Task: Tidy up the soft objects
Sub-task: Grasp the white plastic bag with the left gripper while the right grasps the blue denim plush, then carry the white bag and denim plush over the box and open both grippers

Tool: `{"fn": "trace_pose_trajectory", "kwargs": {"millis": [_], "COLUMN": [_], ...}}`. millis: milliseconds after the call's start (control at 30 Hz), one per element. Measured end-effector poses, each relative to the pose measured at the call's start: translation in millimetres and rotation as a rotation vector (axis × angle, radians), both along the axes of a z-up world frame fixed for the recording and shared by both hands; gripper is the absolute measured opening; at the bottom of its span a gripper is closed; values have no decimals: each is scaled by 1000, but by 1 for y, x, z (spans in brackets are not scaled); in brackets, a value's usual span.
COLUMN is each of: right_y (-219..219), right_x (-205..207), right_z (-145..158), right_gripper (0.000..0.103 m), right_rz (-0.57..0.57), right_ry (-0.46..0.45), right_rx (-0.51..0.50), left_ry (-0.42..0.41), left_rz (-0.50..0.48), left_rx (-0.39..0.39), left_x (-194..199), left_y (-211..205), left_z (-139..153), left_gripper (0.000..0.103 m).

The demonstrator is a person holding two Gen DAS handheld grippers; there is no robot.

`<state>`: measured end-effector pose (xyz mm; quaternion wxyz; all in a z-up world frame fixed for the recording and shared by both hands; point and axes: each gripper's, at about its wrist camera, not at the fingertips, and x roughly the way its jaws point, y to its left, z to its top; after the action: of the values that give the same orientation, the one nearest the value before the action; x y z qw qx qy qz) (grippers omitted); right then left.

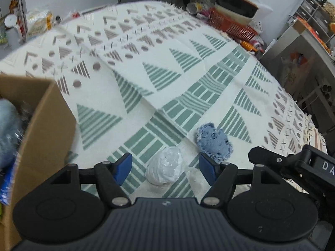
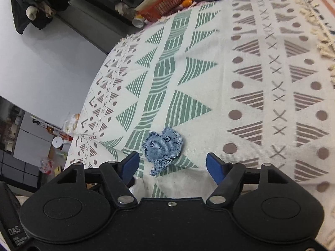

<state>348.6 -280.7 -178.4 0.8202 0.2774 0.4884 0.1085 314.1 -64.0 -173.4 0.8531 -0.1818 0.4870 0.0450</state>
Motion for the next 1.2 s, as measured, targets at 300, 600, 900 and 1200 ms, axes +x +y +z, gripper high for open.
{"fn": "trace_pose_trajectory", "kwargs": {"millis": [300,600,900,1200], "right_y": [25,48,62,60], "right_x": [12,24,26,16], "right_z": [-13,-26,-30,-18], "right_gripper": [70,70,48,39], "right_rz": [45,77,110,95], "right_ry": [-27,-70,-99,-104], "right_rx": [-20,-118,-185,-196], "left_ry": [27,4,11,-31], "left_rz": [38,98,118,107], "left_rx": [-78,-82,-123,-129], "left_x": [9,20,24,15], "left_y": [21,45,60,61], "left_z": [-26,-28,-28,-9], "left_gripper": [33,33,33,33]}}
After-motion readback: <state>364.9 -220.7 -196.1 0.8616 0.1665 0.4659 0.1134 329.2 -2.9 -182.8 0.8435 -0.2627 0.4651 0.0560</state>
